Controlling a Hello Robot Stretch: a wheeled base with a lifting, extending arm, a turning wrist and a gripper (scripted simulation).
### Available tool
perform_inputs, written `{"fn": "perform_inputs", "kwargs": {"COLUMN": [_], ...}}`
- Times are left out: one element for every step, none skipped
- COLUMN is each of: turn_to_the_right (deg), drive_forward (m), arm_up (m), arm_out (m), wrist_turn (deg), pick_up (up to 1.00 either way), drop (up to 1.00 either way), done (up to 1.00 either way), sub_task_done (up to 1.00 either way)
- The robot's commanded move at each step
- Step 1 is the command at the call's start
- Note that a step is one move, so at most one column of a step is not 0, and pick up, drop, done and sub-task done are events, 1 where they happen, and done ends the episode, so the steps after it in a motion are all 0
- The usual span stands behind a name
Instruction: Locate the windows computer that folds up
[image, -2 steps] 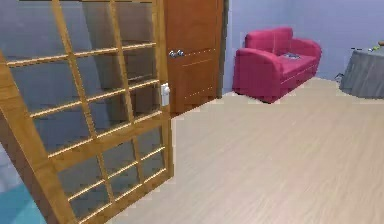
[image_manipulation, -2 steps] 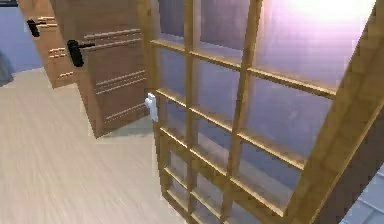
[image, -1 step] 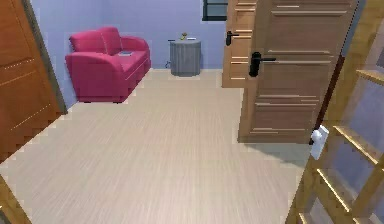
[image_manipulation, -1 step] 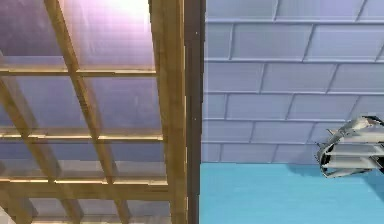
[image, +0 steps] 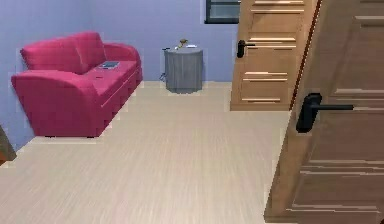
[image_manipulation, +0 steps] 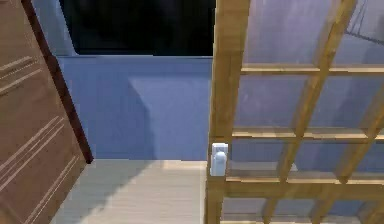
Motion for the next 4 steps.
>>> {"fn": "perform_inputs", "kwargs": {"turn_to_the_right": [0.0, 6.0, 0.0, 39.0], "drive_forward": [1.00, 0.00, 0.40, 0.00], "arm_up": [0.00, 0.00, 0.00, 0.00], "arm_out": [0.00, 0.00, 0.00, 0.00], "wrist_turn": [0.0, 0.0, 0.0, 0.0], "pick_up": [0.00, 0.00, 0.00, 0.00], "drop": [0.00, 0.00, 0.00, 0.00], "done": [0.00, 0.00, 0.00, 0.00], "sub_task_done": [0.00, 0.00, 0.00, 0.00]}}
